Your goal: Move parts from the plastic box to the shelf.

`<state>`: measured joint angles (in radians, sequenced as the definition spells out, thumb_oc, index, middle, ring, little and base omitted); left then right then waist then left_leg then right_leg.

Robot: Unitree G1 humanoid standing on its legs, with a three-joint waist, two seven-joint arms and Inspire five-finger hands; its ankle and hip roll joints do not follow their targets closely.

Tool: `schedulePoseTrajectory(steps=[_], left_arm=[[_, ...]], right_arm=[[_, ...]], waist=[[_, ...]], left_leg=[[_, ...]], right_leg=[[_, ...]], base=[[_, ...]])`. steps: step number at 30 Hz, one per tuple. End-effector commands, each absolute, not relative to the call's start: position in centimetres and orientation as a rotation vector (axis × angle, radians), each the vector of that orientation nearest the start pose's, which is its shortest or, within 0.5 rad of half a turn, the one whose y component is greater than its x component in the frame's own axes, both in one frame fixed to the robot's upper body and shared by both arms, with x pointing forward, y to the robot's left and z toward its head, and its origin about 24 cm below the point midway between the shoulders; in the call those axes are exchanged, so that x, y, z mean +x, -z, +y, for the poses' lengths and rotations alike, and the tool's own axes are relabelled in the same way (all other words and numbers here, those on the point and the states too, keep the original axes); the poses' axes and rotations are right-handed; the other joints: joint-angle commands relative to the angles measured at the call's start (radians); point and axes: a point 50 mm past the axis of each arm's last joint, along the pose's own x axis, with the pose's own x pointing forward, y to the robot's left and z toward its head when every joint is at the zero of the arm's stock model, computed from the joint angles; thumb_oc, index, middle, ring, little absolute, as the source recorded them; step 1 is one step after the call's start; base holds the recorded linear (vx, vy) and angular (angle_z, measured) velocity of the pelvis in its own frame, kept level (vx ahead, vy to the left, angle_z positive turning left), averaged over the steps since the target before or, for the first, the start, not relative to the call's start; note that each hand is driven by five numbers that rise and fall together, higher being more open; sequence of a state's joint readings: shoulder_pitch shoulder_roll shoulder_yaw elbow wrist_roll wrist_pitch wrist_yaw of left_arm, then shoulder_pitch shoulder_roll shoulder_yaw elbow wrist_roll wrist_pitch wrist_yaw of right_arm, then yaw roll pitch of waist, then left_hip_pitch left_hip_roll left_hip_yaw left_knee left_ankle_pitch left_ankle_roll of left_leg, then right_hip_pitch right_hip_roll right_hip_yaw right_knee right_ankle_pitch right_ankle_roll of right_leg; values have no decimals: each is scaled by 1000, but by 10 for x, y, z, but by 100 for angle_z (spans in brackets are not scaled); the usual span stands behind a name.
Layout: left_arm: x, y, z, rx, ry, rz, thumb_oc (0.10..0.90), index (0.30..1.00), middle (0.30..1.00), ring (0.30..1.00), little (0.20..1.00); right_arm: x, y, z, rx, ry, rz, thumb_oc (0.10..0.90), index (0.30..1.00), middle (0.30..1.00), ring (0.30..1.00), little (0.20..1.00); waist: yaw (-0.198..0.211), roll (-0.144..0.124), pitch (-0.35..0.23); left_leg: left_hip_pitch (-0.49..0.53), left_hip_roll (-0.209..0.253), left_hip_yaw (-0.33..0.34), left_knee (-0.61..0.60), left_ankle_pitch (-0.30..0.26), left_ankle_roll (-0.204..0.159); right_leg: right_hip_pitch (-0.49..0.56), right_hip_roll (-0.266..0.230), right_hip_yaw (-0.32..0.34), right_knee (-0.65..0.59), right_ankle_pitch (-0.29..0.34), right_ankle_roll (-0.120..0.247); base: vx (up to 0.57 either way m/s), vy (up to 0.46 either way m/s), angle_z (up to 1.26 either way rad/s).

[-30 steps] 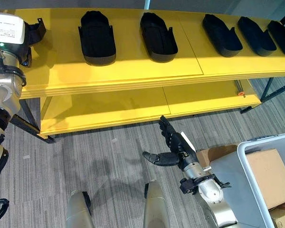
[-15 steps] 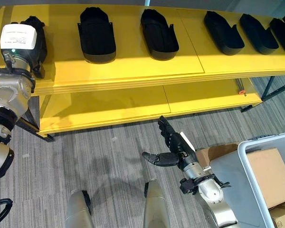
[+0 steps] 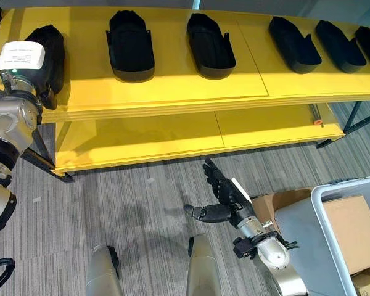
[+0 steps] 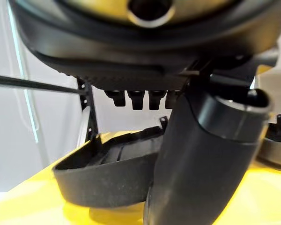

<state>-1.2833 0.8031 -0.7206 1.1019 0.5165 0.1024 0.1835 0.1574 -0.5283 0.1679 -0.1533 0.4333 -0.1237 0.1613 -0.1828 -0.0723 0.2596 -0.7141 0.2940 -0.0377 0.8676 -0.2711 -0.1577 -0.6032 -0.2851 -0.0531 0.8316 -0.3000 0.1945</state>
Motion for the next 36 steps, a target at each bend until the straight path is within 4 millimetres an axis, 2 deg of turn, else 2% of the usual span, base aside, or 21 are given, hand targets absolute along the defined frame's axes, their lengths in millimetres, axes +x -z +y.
schedulePoseTrajectory(steps=[1, 10, 23, 36], left_arm=[[386, -335, 300, 1585, -641, -148, 900, 1000, 1000, 1000, 1000], [385, -336, 298, 1512, -642, -192, 900, 1000, 1000, 1000, 1000], [386, -337, 293, 1652, -616, -184, 900, 1000, 1000, 1000, 1000], [382, -346, 282, 1588, -598, -308, 900, 1000, 1000, 1000, 1000]], right_arm=[[221, -93, -194, -61, -361, -211, 900, 1000, 1000, 1000, 1000], [220, -92, -195, -61, -356, -205, 900, 1000, 1000, 1000, 1000], [219, -93, -200, -74, -340, -211, 900, 1000, 1000, 1000, 1000], [219, -92, -202, -72, -324, -207, 900, 1000, 1000, 1000, 1000]], waist=[[18, 15, -56], [27, 9, -55], [21, 13, -55], [29, 16, -58]], left_leg=[[54, 13, -28, -36, -13, 51], [49, 8, -31, -43, -7, 52], [45, 6, -23, -38, -13, 57], [36, 2, -22, -29, -17, 59]], right_leg=[[102, -8, -3, -30, -38, -59], [104, -10, -10, -33, -34, -59], [95, -13, 0, -42, -23, -54], [85, -16, 0, -28, -34, -57]], base=[[0, 0, 0], [-4, 1, 1], [-1, 3, 2], [0, 0, 0]])
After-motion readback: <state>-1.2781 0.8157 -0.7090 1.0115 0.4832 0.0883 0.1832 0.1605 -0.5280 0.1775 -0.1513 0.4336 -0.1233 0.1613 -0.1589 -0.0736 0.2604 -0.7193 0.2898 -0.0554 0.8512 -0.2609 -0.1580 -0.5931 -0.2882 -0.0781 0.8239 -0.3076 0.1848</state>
